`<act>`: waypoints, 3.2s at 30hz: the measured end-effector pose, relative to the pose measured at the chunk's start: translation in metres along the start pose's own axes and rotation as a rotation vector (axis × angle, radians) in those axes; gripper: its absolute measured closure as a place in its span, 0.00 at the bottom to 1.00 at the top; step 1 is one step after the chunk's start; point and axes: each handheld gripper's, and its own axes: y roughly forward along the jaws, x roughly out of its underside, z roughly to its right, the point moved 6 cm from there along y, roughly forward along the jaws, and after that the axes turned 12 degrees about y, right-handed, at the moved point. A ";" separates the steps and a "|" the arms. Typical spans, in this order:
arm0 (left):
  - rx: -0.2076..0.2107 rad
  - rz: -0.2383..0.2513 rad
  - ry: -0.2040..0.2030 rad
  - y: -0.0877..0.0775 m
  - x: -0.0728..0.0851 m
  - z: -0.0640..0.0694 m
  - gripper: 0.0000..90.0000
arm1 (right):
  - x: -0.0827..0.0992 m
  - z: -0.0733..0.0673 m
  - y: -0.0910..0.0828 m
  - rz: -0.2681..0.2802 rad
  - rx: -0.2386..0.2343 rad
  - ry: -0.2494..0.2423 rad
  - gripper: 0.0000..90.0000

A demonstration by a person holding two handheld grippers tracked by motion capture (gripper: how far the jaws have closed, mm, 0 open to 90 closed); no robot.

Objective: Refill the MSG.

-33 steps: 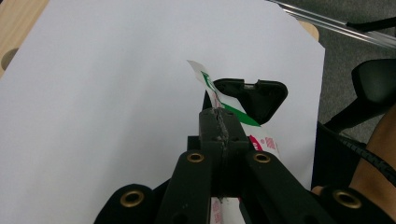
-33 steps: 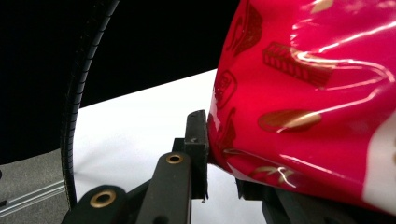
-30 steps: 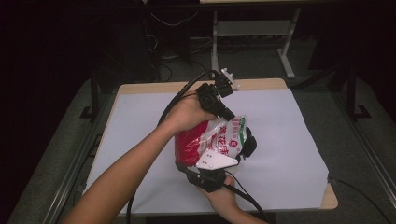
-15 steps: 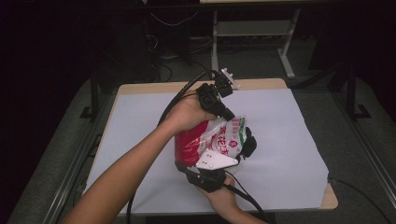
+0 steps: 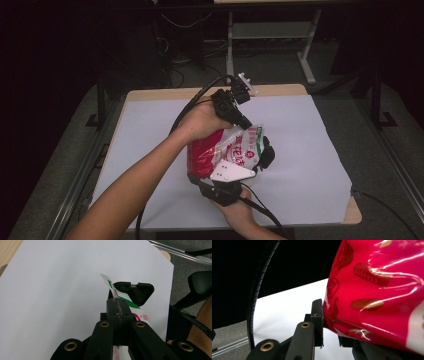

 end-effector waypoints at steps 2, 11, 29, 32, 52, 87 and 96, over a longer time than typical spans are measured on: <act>-0.001 -0.003 0.001 0.000 0.000 0.000 1.00 | 0.000 0.000 0.000 0.002 -0.003 0.003 0.86; -0.001 -0.017 0.010 0.001 -0.005 0.000 1.00 | -0.002 0.000 -0.002 0.010 -0.006 0.012 0.86; 0.006 -0.044 0.009 0.004 -0.008 0.001 1.00 | -0.004 -0.001 -0.002 0.013 -0.008 0.012 0.86; 0.005 -0.045 0.007 0.004 -0.008 0.000 1.00 | -0.004 -0.001 -0.003 0.014 -0.009 0.013 0.86; 0.006 -0.043 0.015 0.004 -0.010 0.001 1.00 | -0.005 -0.002 -0.003 0.017 -0.013 0.010 0.86; 0.009 -0.043 0.012 0.004 -0.012 0.001 1.00 | -0.007 -0.004 -0.004 0.020 -0.018 0.008 0.86; 0.008 -0.042 0.012 0.004 -0.012 0.001 1.00 | -0.007 -0.004 -0.004 0.020 -0.018 0.006 0.86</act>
